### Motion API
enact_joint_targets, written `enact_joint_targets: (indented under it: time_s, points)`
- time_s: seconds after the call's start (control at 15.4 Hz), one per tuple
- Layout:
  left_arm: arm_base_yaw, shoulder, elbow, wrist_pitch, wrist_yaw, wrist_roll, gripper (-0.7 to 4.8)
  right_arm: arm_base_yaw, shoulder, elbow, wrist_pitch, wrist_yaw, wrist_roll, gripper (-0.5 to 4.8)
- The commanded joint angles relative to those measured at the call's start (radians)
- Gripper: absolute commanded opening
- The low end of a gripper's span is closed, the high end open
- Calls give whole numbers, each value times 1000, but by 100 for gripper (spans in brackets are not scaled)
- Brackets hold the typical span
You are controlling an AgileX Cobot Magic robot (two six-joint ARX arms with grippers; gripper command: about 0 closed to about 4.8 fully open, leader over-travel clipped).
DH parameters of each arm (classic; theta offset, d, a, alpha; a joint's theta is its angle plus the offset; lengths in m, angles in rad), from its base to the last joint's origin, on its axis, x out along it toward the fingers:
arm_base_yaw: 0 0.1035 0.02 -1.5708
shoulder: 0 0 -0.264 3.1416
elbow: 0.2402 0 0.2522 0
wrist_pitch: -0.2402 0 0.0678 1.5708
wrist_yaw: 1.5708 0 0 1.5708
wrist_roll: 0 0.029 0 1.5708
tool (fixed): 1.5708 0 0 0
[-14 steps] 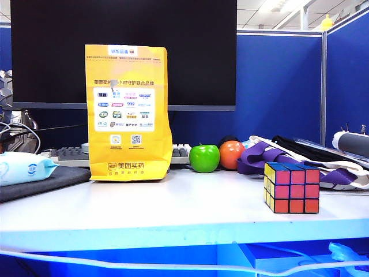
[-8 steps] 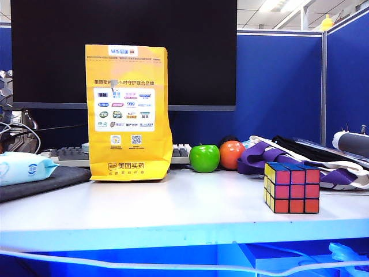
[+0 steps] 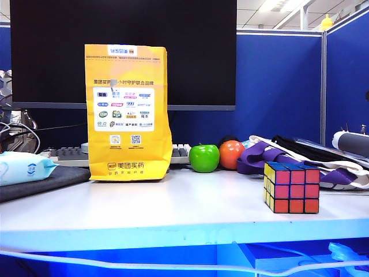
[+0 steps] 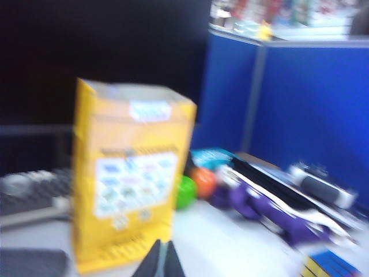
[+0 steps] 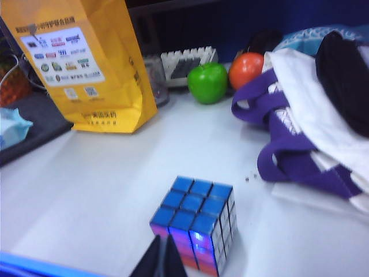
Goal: Pick up the Rubik's Cube and throw it into the yellow paper bag.
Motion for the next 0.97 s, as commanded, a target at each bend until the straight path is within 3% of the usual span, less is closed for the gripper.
enact_joint_targets:
  time_s: [0.06, 0.19, 0.45, 0.58, 0.65, 0.78, 0.84, 0.97]
  points:
    - [-62, 193, 177, 16, -114, 207, -3, 0, 11, 60, 81, 29, -69, -3]
    - [-62, 407, 319, 6, -111, 293, -3, -1, 69, 106, 117, 124, -69, -3]
    - [-62, 809, 600, -68, 93, 393, -3, -4, 352, 212, 138, 132, -76, -2]
    - [-62, 988, 743, -239, 187, 498, -4, -5, 646, 415, -6, 87, -86, -2]
    - [-62, 1023, 776, -279, 223, 497, -4, -6, 719, 480, -68, 78, -101, -2]
    - [-62, 1051, 798, -285, 397, 498, -4, -4, 948, 673, -172, -26, -102, 3]
    - [-62, 1051, 798, -288, 450, 496, -4, -4, 991, 707, -176, -26, -102, 66]
    - [-62, 1053, 798, -333, 554, 494, 0, -4, 1081, 776, -196, -26, -106, 465]
